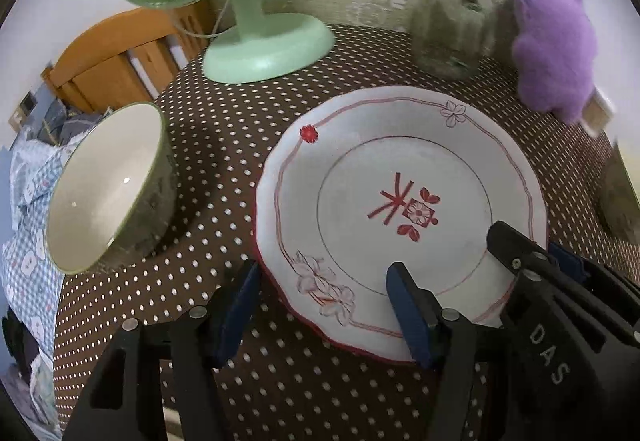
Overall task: Organize plates and bowls
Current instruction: 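Close the right gripper on the plate rim and lift the plate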
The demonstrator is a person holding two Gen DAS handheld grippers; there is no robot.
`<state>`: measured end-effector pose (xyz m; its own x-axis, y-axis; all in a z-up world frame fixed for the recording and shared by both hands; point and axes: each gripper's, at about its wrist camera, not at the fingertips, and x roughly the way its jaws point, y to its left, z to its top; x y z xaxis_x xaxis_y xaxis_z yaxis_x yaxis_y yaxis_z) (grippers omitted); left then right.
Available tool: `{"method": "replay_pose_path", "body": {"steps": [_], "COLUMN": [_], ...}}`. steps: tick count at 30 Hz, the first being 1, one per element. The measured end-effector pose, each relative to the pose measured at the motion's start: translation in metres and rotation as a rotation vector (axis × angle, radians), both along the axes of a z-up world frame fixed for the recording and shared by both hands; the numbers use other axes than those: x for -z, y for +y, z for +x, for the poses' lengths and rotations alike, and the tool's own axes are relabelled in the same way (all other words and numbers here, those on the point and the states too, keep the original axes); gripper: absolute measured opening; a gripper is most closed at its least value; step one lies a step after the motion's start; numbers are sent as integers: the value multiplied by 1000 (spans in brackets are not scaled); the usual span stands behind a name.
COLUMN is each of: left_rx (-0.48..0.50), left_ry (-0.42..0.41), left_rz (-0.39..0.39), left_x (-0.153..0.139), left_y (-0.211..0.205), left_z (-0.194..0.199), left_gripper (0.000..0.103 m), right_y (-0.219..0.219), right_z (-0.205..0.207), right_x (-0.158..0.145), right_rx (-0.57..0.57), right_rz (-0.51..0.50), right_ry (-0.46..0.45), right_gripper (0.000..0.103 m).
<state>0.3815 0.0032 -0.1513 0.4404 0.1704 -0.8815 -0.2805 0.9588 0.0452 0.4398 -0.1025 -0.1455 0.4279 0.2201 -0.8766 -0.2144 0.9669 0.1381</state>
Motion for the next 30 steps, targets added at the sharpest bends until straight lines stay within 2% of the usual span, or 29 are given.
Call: {"method": "replay_pose_path", "body": {"steps": [5, 13, 20, 30], "left_rx": [71, 129, 134, 154], "left_ry": [10, 20, 12, 0], "left_rz": [13, 19, 11, -19], "left_x": [-2, 2, 6, 10], "left_y": [-18, -27, -20, -12], "left_z": [-11, -12, 4, 25], "left_gripper": [66, 66, 66, 64], "right_y": [-32, -69, -65, -56], "right_z": [-18, -36, -30, -1], "right_x": [-1, 5, 8, 13], "right_rx": [53, 130, 164, 174], "right_rz": [-3, 11, -44, -88], "right_ry": [39, 96, 73, 40], "right_gripper": [27, 27, 30, 46]}}
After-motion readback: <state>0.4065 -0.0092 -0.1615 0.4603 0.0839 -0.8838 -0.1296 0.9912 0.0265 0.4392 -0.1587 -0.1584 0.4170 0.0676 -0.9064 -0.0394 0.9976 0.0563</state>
